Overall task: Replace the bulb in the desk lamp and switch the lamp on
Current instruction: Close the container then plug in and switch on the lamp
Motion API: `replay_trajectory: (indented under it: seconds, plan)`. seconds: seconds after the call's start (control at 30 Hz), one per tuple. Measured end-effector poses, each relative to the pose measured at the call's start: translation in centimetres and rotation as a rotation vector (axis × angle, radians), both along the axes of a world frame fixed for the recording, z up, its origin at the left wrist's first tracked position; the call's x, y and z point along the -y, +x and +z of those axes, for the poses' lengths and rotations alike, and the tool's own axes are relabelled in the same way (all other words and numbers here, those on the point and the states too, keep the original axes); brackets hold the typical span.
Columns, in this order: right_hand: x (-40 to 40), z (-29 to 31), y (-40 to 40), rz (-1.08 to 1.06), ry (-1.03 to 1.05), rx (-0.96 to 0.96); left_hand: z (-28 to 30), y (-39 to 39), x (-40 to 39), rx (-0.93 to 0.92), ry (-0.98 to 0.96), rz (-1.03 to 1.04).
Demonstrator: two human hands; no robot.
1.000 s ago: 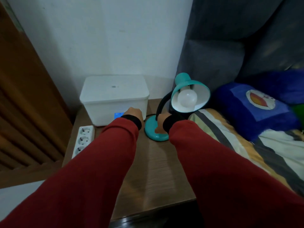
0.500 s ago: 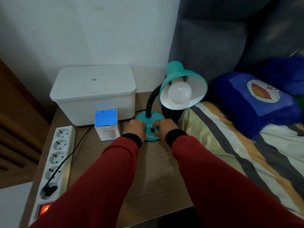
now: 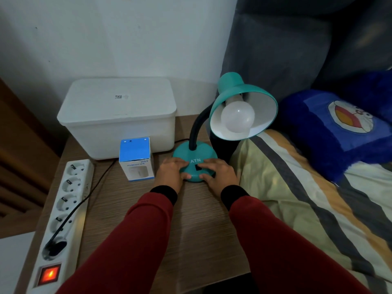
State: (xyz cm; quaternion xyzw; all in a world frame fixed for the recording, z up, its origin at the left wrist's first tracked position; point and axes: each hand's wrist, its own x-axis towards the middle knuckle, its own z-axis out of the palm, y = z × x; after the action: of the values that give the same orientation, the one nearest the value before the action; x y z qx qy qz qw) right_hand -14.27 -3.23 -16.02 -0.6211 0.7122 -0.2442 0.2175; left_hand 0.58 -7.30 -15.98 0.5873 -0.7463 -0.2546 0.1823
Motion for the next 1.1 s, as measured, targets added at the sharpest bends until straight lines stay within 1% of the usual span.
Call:
replay_trajectory:
  seconds: [0.17, 0.33, 0.5, 0.57, 0.73, 0.83, 0.87, 0.93, 1.0, 1.07, 1.1]
  plan:
    - [0.1, 0.0, 0.1, 0.017, 0.024, -0.033, 0.2, 0.0, 0.1, -0.002, 0.026, -0.006]
    - [0.9, 0.1, 0.1, 0.052, 0.151, -0.115, -0.1, -0.3, 0.3, -0.016, 0.08, 0.035]
    - [0.5, 0.2, 0.1, 0.076, 0.122, -0.173, -0.1, -0.6, 0.0, -0.019, 0.042, 0.05]
    - [0.3, 0.2, 0.1, 0.08, 0.107, -0.16, -0.3, -0.7, -0.2, -0.026, 0.034, 0.054]
    - [-0.5, -0.1, 0.5, 0.057, 0.156, -0.146, -0.8, -0.6, -1.6, -0.036, -0.038, 0.077]
    - [-1.3, -0.7, 1.1, 0.069, 0.116, -0.186, -1.4, -0.5, -2.6, -0.113, -0.011, 0.065]
    - [-1.6, -1.0, 1.3, 0.06, 0.091, -0.21, -1.7, -0.3, -2.9, -0.111, 0.001, 0.071]
    - [-2.0, -1.5, 1.4, -0.005, 0.064, -0.233, -2.4, 0.0, -3.3, -0.043, 0.013, 0.075]
    - [-2.2, -1.9, 1.4, -0.065, 0.082, -0.182, -2.8, 0.3, -3.3, 0.013, 0.015, 0.066]
    - [-2.4, -2.0, 1.4, -0.07, 0.096, -0.128, -2.9, 0.5, -3.2, 0.032, 0.015, 0.054]
    - [-2.4, -1.9, 1.3, -0.062, 0.1, -0.133, -2.9, 0.6, -3.2, 0.027, 0.017, 0.05]
